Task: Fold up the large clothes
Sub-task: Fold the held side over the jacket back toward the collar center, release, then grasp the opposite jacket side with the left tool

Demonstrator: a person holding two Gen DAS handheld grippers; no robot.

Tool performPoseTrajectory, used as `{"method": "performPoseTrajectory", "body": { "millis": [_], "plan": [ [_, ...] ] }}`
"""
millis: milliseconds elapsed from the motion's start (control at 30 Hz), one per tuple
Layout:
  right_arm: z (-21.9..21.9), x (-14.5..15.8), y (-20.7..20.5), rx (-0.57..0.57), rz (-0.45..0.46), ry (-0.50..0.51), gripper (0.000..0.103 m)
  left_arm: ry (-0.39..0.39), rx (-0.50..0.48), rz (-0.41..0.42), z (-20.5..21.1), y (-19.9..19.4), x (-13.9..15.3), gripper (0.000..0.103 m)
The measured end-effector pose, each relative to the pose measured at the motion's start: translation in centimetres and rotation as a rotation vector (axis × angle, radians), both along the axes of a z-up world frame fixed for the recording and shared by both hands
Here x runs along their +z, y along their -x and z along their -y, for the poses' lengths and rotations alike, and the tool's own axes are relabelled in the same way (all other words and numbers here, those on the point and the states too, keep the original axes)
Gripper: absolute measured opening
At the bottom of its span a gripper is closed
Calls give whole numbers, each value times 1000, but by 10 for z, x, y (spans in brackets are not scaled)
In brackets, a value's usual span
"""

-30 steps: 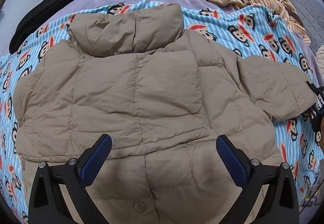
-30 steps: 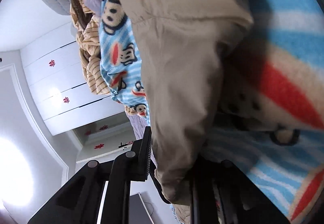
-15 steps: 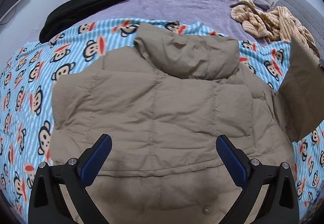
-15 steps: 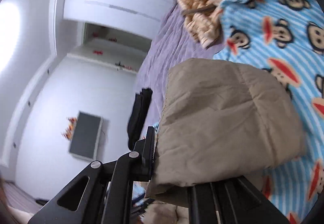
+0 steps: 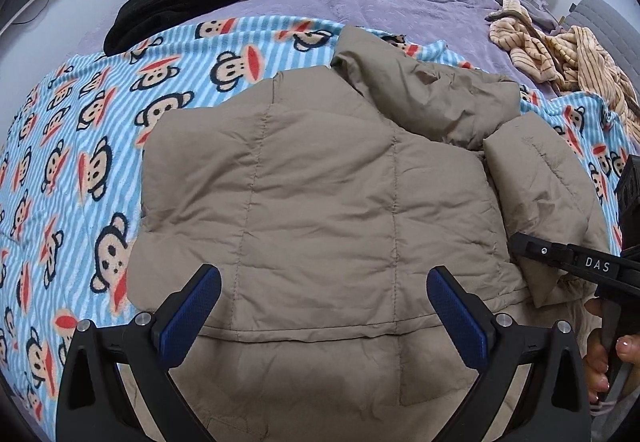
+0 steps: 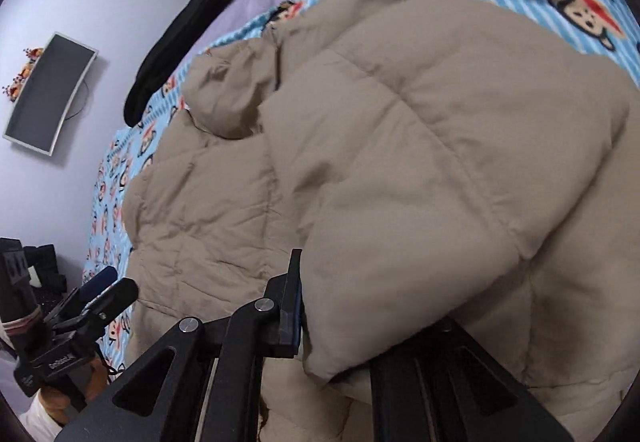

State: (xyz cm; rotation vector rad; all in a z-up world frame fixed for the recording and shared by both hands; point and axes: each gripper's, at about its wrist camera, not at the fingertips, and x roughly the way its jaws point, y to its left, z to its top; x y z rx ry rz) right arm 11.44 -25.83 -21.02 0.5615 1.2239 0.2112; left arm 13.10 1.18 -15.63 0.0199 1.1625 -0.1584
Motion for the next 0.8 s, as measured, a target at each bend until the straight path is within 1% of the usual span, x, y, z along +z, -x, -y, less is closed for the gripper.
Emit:
{"method": "performPoseTrajectory", "body": {
  "millis": [33,67,133,167,200,267,300,333,433,467,533,567,600,667,700,800],
  "plan": [
    [2,-5,-1,-12,-8,-6,13,3,-3,-2,1,0,-1,103],
    [4,-7,-2,-24,-11,-16,17,8,-5,-3,2,0,-2,103],
    [8,-1,0,-38,-10,-37,47,25,-8,1,3,-2,0,103],
    [10,5,2,-41,-2,-56,79,33,-8,5,3,-3,2,103],
    [12,15,7,-49,17,-75,86,40,-6,10,2,-5,3,103],
    [18,32,15,-78,49,-84,86,53,0,10,-2,-10,5,103],
    [22,39,18,-106,57,-87,86,58,4,8,-4,-12,5,103],
    [32,43,25,-159,59,-93,86,62,10,9,-7,-13,5,103],
    [67,42,31,-311,38,-137,86,75,25,13,-18,-18,7,103],
    [81,40,32,-358,31,-159,84,80,28,18,-22,-19,9,103],
    [101,35,30,-448,28,-216,61,88,32,29,-30,-20,12,103],
    [104,33,25,-470,29,-234,33,92,33,30,-35,-21,13,103],
    [102,34,18,-471,34,-241,19,101,34,30,-40,-22,14,103],
    [85,44,2,-411,83,-239,18,136,47,33,-51,-22,17,103],
    [69,52,-7,-347,112,-218,18,167,57,31,-58,-22,18,103],
    [3,71,-24,-113,173,-108,18,275,106,20,-80,-23,21,103]
  ]
}}
